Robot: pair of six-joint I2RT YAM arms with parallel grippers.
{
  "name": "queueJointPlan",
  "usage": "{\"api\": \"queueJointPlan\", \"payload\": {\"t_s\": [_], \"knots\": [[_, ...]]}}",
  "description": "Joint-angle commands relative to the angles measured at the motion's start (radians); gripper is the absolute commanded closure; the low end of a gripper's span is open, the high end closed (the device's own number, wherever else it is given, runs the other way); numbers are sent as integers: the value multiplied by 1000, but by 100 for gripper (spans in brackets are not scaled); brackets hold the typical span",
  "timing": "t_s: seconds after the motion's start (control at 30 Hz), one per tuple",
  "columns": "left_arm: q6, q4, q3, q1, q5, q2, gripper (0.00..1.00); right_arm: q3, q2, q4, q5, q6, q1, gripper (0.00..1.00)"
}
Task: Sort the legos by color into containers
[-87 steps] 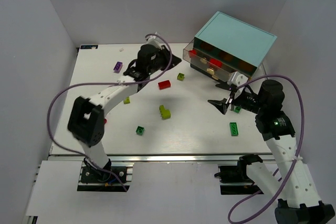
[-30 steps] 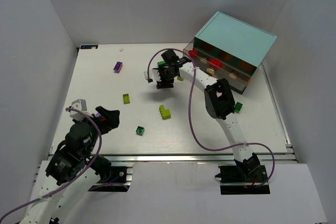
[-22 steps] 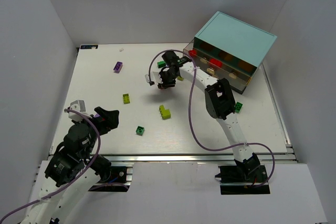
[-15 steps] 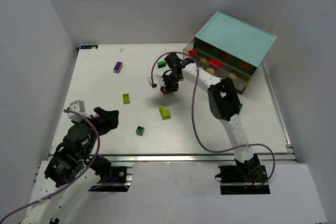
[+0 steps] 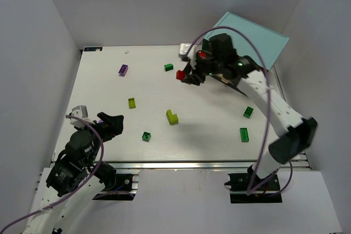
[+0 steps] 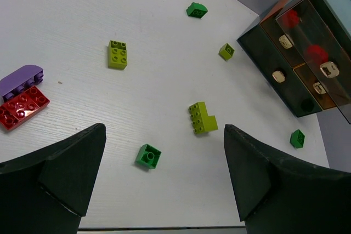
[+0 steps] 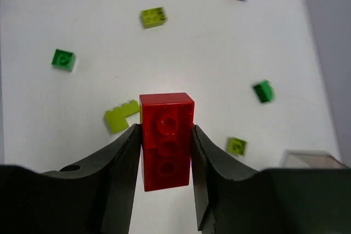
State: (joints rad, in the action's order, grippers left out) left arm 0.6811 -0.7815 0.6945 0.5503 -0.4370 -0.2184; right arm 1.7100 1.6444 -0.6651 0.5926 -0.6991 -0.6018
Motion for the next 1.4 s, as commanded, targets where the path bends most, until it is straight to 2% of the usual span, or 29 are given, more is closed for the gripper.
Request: {"api": "queueJointPlan", "payload": {"t_s": [0.0, 0.1, 0.3, 0.37, 0.6, 0.63, 0.73, 0.9, 0.93, 1.07, 1.17, 1.23, 1.27, 1.3, 1.33, 1.37], "knots": [[5, 7, -7, 3, -5, 16, 3, -69, -98, 127, -162, 194, 46, 100], [3, 8, -7, 3, 1, 20, 3, -84, -147, 147, -278, 207, 131, 100], [0, 8, -9, 3, 12, 36, 3, -86, -181, 185, -387, 165, 232, 98], [-2, 8, -7, 3, 15, 39, 3, -43, -143, 167, -387, 151, 267, 93], [5, 1, -7, 3, 14, 68, 3, 5, -55, 150, -361, 115, 346, 85], [8, 4, -7, 3, 14, 73, 3, 8, -48, 130, -355, 112, 355, 78], [9, 1, -7, 3, 12, 73, 3, -3, -32, 140, -347, 105, 379, 67], [12, -2, -7, 3, 7, 67, 3, 22, 9, 130, -329, 99, 413, 56], [15, -2, -6, 3, 7, 63, 3, 31, 14, 118, -321, 99, 418, 39], [17, 1, -10, 3, 3, 56, 3, 34, -24, 119, -272, 125, 433, 19], [34, -1, -12, 3, -14, 15, 10, 2, -113, 139, -214, 174, 433, 19], [58, -28, 0, 3, -45, -48, 29, -62, -190, 179, -183, 223, 435, 22], [83, -39, 5, 3, -52, -70, 37, -96, -286, 188, -115, 246, 430, 26], [101, -54, 7, 3, -61, -106, 46, -146, -352, 243, -67, 312, 428, 35], [122, -64, 7, 3, -75, -120, 61, -217, -418, 307, -16, 366, 425, 57], [159, -64, 0, 3, -75, -133, 67, -407, -572, 391, 106, 430, 428, 66]]}}
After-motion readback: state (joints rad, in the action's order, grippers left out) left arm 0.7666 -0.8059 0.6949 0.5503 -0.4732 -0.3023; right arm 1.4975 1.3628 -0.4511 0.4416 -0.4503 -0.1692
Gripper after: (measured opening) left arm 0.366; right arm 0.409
